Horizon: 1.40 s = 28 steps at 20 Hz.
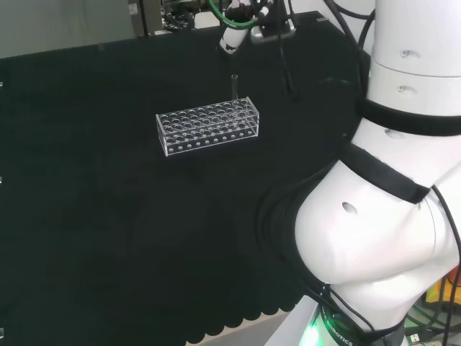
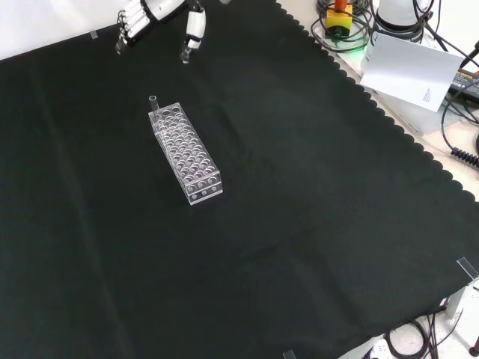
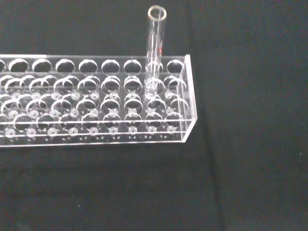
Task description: Pick up the test tube.
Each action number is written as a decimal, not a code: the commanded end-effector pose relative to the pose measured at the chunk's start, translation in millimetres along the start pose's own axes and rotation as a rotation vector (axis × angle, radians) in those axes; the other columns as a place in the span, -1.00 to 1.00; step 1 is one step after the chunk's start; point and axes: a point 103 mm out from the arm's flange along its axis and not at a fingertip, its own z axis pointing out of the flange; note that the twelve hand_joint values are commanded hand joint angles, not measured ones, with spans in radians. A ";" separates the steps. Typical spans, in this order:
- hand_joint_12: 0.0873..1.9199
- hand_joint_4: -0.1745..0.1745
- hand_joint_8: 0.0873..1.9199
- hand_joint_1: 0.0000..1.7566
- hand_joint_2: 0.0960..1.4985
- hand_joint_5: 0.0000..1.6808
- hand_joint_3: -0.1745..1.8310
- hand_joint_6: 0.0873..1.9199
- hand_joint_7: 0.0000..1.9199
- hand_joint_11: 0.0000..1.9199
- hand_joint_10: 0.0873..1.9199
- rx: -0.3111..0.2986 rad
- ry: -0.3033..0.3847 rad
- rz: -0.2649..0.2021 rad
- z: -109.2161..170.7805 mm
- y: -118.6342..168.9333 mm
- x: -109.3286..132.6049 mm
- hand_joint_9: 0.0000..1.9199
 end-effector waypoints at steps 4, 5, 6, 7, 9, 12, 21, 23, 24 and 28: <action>0.33 -0.20 -0.27 -0.28 0.08 -0.91 -0.49 -1.00 -0.99 -1.00 -0.29 0.070 -0.002 0.010 27.3 24.9 6.0 -1.00; 0.33 -0.21 -0.26 -0.28 0.08 -0.90 -0.48 -1.00 -0.99 -1.00 -0.29 0.076 -0.004 0.008 29.7 26.9 6.8 -1.00; 0.33 -0.22 -0.25 -0.27 0.08 -0.89 -0.48 -1.00 -0.98 -1.00 -0.28 0.081 -0.006 0.007 32.3 29.2 7.7 -1.00; 0.34 -0.24 -0.24 -0.27 0.08 -0.87 -0.48 -1.00 -0.97 -1.00 -0.28 0.087 -0.009 0.005 34.5 31.1 8.6 -1.00; 0.34 -0.27 -0.22 -0.26 0.07 -0.84 -0.47 -1.00 -0.95 -1.00 -0.26 0.098 -0.023 0.004 40.0 35.0 10.1 -1.00; 0.34 -0.30 -0.21 -0.25 0.07 -0.79 -0.47 -1.00 -0.95 -1.00 -0.24 0.117 -0.037 0.011 48.5 39.7 10.2 -1.00; 0.35 -0.34 -0.18 -0.19 0.04 -0.73 -0.46 -1.00 -0.98 -1.00 -0.23 0.186 -0.073 0.061 72.7 51.2 -1.2 -1.00; 0.35 -0.35 -0.17 -0.18 0.04 -0.72 -0.45 -1.00 -0.96 -1.00 -0.22 0.191 -0.072 0.065 76.8 53.4 -2.1 -1.00; 0.36 -0.35 -0.15 -0.17 0.03 -0.72 -0.44 -1.00 -0.94 -1.00 -0.20 0.188 -0.071 0.067 78.6 54.6 -2.3 -1.00; 0.41 -0.37 -0.11 -0.14 0.00 -0.69 -0.40 -1.00 -0.83 -1.00 -0.09 0.151 -0.072 0.072 82.8 59.8 -1.2 -1.00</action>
